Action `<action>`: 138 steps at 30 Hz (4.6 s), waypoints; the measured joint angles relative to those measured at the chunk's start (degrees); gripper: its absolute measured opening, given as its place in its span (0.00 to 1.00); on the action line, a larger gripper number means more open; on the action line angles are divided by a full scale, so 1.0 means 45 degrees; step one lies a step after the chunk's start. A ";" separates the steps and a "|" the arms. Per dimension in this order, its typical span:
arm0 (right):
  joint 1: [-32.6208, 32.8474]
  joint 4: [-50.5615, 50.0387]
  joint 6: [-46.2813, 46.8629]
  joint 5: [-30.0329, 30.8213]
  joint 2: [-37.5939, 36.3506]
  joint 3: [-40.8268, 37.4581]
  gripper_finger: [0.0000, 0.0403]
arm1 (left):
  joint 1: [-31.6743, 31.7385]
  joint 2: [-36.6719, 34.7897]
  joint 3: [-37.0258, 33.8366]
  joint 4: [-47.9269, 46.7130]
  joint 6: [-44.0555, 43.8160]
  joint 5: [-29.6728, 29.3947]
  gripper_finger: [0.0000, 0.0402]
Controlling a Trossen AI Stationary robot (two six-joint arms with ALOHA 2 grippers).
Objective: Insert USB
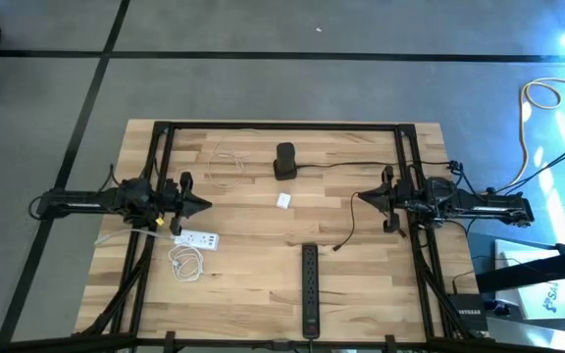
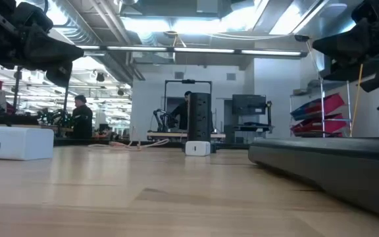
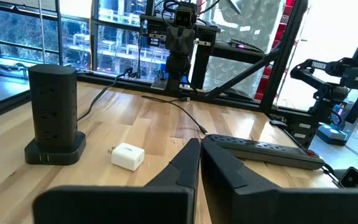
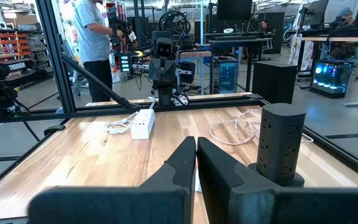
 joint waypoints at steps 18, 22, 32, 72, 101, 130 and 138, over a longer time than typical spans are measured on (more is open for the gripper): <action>0.0000 0.0000 0.0000 0.0000 0.0000 0.0005 0.00 | 0.0003 -0.0003 -0.0001 0.0000 -0.0001 -0.0002 0.00; -0.0005 0.0000 0.0003 0.0003 -0.0005 0.0000 0.00 | 0.0001 -0.0004 0.0003 0.0010 0.0001 0.0001 0.00; 0.0000 0.0000 0.0001 0.0000 -0.0002 0.0000 0.00 | 0.0005 0.0000 -0.0006 0.0394 -0.0004 -0.0025 0.00; -0.0005 -0.0034 0.0000 0.0000 0.0000 0.0005 0.00 | -0.0160 0.9619 0.0294 0.9918 -0.3855 -0.4948 0.43; -0.0002 -0.0355 0.0001 0.0000 -0.0003 0.0003 0.00 | 0.5145 1.5133 0.5818 0.0601 -0.0997 -0.5952 0.43; -0.0001 -0.0414 0.0003 0.0000 -0.0005 0.0001 0.00 | 0.9281 1.9766 1.0159 -0.5783 0.9348 -0.4231 0.43; -0.0003 -0.0586 0.0000 0.0000 -0.0003 0.0005 0.00 | 0.9147 1.8923 1.0160 -0.5171 1.0267 -0.3467 0.43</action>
